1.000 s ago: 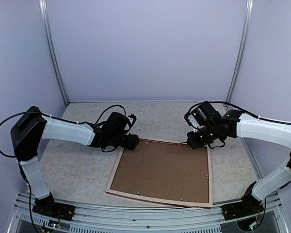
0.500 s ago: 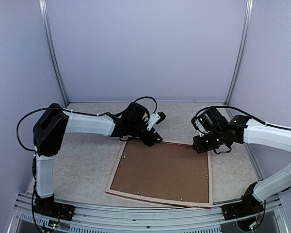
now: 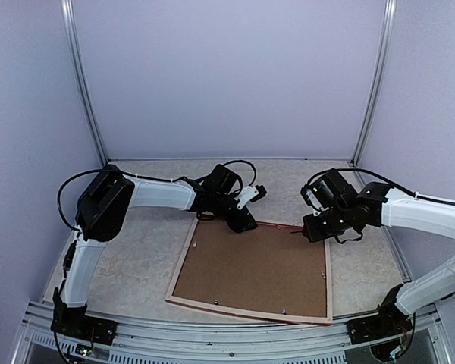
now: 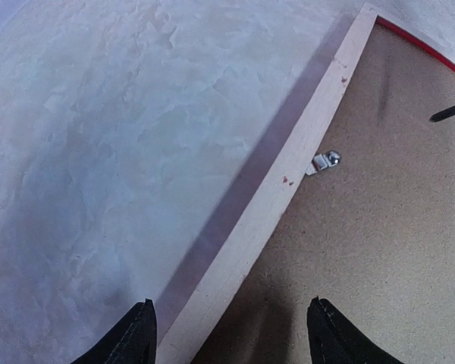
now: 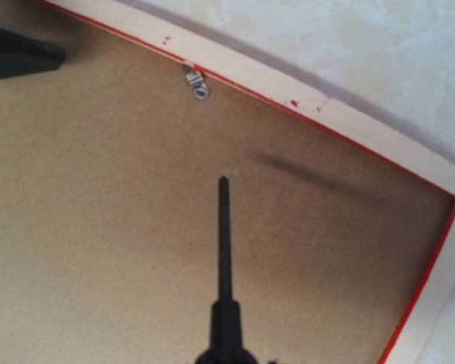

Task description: Take the photo out of the frame

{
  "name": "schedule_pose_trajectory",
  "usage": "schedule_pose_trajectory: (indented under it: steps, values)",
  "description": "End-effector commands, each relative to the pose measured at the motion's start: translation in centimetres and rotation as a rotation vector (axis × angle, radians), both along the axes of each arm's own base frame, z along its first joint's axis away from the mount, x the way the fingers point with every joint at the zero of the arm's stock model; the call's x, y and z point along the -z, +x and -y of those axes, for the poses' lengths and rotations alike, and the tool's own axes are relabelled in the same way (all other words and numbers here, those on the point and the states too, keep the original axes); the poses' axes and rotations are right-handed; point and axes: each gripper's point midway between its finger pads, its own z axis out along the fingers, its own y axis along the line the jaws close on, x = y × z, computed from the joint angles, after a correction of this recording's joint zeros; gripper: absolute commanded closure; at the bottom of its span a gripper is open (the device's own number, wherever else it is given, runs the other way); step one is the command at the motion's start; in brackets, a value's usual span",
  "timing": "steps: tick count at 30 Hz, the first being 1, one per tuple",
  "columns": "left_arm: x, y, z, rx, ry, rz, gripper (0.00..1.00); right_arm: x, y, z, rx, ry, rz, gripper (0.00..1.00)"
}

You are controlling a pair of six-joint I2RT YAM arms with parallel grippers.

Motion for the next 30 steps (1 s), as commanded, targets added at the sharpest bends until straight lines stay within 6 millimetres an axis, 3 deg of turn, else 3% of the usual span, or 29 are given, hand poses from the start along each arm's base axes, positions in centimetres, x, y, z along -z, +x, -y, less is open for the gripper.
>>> schedule_pose_trajectory:
  steps: [1,7,16,21,30]
  values:
    - [2.1,-0.4,-0.1,0.031,0.044,-0.033,0.35,-0.7,0.3,0.2,0.02,0.027,0.022,1.0]
    - [3.4,-0.1,-0.7,0.01,0.075,-0.028,0.41,-1.1,0.5,-0.1,0.019,0.033,0.025,1.0]
    - [5.2,0.1,-2.6,-0.048,0.123,-0.022,0.65,-1.4,0.9,-0.6,0.017,0.05,0.029,1.0]
    - [5.2,0.6,-4.1,-0.101,0.124,-0.028,0.74,-1.6,1.3,-1.1,0.01,0.054,0.033,1.0]
    - [6.0,0.3,-7.1,-0.194,0.127,-0.068,0.81,-1.7,1.6,-1.2,0.017,0.06,0.04,1.0]
